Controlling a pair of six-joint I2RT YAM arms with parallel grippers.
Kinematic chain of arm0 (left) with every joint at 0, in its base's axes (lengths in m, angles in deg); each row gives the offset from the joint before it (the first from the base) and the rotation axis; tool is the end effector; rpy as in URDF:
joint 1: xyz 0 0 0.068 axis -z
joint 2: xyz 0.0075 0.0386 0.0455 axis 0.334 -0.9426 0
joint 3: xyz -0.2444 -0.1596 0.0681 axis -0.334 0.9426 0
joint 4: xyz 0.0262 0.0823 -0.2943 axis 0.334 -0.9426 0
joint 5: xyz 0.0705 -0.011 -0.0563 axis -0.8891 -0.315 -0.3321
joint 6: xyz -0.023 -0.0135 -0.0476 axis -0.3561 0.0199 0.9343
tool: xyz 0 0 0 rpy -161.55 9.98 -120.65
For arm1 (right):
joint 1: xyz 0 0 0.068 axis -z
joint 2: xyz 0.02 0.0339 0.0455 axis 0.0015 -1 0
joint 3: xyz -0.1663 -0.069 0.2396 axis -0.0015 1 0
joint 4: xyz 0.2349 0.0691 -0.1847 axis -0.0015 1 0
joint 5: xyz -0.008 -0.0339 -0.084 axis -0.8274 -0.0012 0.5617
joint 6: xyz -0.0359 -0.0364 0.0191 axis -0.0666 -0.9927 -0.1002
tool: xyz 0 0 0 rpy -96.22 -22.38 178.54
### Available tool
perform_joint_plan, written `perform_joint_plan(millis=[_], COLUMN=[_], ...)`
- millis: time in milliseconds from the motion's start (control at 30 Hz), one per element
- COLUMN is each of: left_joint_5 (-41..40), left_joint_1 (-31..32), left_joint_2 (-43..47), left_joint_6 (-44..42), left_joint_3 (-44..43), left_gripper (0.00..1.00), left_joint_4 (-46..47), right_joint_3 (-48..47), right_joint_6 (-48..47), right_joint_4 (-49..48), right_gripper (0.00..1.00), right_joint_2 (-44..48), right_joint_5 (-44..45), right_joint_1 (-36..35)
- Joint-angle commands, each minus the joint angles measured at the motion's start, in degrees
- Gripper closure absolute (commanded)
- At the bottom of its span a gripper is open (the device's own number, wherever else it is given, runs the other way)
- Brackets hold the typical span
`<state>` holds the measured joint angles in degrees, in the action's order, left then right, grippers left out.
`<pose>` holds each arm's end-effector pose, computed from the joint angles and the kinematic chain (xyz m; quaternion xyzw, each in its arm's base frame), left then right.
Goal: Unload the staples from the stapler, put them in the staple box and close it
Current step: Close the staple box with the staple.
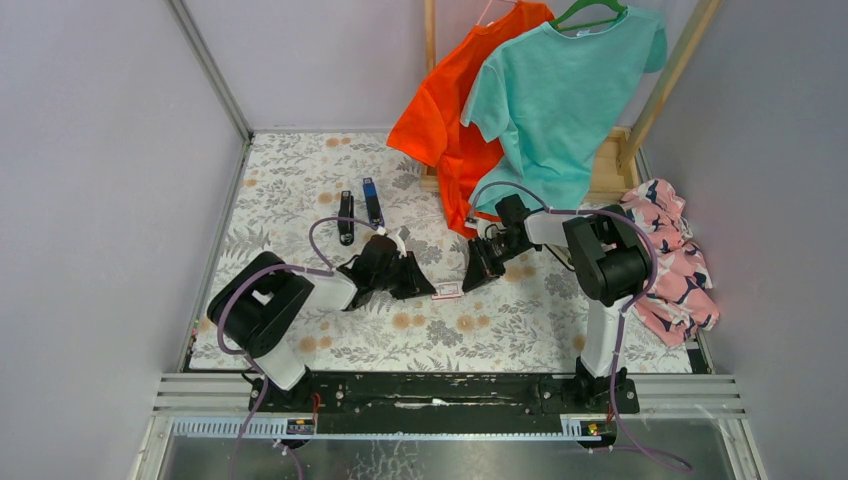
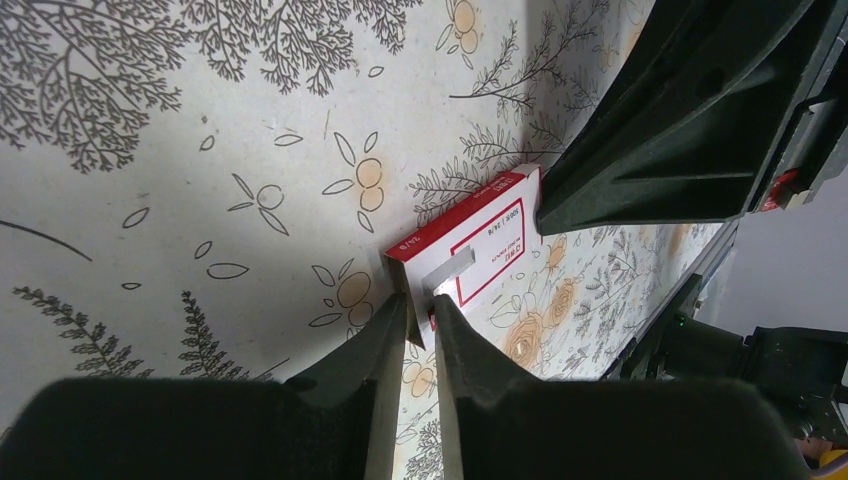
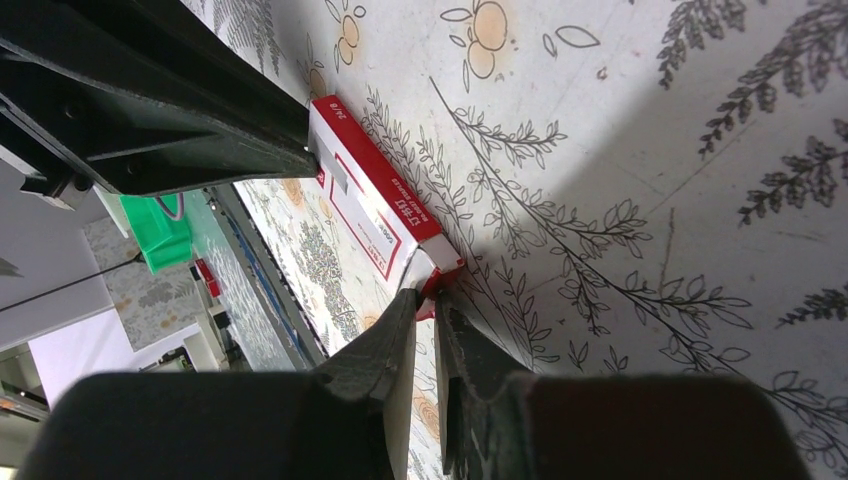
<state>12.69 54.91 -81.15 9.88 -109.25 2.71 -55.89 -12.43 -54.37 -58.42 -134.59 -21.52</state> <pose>0.2463 -0.1909 0.1000 -0.0337 0.8935 -0.4011 0.1989 0.3549 0.1714 0.0936 -0.2366 0.8604 0.4477 0.0575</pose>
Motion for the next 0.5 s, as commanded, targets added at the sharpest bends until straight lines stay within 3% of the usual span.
perform_joint_plan(millis=[0, 267, 467], left_joint_5=[0.13, 0.02, -0.95], left_joint_1=[1.03, 1.17, 0.99], left_joint_2=[-2.02, -2.3, -1.07], left_joint_6=[-0.85, -0.84, -1.06], left_joint_3=[-0.31, -0.35, 0.56], left_gripper=[0.76, 0.76, 0.73], left_joint_4=[-1.36, -1.27, -2.1], right_joint_3=[-1.78, -1.92, -2.13], right_joint_6=[-0.71, -0.95, -1.75], right_joint_4=[0.51, 0.81, 1.87], right_gripper=[0.82, 0.8, 0.67], right_joint_2=[-1.2, -0.92, 0.96], right_joint_5=[0.66, 0.8, 2.02], right_joint_1=[-1.3, -1.42, -0.09])
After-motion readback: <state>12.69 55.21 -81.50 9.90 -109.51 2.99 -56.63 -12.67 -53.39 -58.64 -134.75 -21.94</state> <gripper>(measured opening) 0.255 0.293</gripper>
